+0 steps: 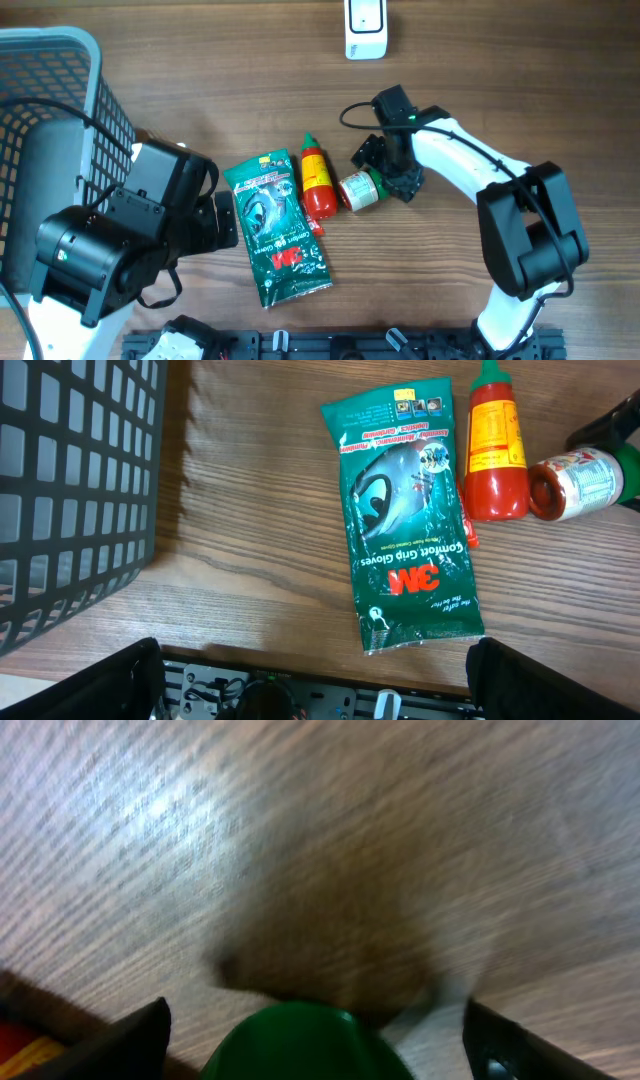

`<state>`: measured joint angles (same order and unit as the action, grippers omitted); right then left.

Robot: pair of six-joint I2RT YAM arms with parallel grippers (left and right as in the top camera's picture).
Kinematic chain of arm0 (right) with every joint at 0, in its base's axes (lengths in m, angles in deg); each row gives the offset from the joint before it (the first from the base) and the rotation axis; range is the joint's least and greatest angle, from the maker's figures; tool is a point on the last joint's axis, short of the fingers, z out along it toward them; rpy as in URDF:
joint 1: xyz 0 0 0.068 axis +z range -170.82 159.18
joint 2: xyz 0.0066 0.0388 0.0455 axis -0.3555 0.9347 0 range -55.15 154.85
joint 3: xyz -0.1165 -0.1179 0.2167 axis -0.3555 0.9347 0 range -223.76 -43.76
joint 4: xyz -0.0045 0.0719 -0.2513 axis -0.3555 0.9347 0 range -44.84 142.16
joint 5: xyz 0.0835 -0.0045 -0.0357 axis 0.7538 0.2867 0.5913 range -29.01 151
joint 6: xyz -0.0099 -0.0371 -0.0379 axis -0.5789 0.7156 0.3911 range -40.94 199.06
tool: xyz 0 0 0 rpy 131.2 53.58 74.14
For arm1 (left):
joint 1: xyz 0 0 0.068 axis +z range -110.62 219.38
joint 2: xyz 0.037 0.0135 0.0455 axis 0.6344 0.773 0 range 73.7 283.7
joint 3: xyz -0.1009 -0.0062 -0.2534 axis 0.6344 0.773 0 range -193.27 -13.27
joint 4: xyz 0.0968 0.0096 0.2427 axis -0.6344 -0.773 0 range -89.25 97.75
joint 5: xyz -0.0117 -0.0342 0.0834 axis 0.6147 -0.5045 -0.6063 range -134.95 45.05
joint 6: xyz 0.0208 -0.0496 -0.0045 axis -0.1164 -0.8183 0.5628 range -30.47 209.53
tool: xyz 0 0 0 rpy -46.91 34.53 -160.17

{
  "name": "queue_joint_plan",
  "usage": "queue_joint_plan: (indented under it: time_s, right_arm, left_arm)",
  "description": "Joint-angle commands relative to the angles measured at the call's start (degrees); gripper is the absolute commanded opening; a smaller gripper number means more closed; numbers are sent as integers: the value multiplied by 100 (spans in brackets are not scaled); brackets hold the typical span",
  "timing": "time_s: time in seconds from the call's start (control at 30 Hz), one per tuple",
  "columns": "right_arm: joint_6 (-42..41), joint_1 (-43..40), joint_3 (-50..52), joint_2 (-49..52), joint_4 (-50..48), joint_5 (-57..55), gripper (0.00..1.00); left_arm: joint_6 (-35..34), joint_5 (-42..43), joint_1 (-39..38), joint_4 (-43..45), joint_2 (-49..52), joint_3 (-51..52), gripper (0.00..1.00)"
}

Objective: Scan the item barcode
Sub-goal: 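Lift the jar and hold it under the white scanner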

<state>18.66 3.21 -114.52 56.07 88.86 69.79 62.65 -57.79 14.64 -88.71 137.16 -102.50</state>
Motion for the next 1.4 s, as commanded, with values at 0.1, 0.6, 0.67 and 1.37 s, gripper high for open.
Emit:
queue_joint_plan:
  time_s: [0.1,0.6,0.67,1.37]
  right_arm:
    - [-1167,258,306,-44,0,-341,76]
    - [925,-236,-317,-367,-284,-1823,46]
    - [1510,-396,-570,-680,-310,-2490,46]
    - [3333,-385,-529,214,-3008,-5952,55]
  left_arm:
    - [-57,-70,22,-2,-13,-42,100]
    - [-57,-70,22,0,-13,-42,100]
    - [-57,-70,22,-2,-13,-42,100]
    - [-57,-70,22,-2,-13,-42,100]
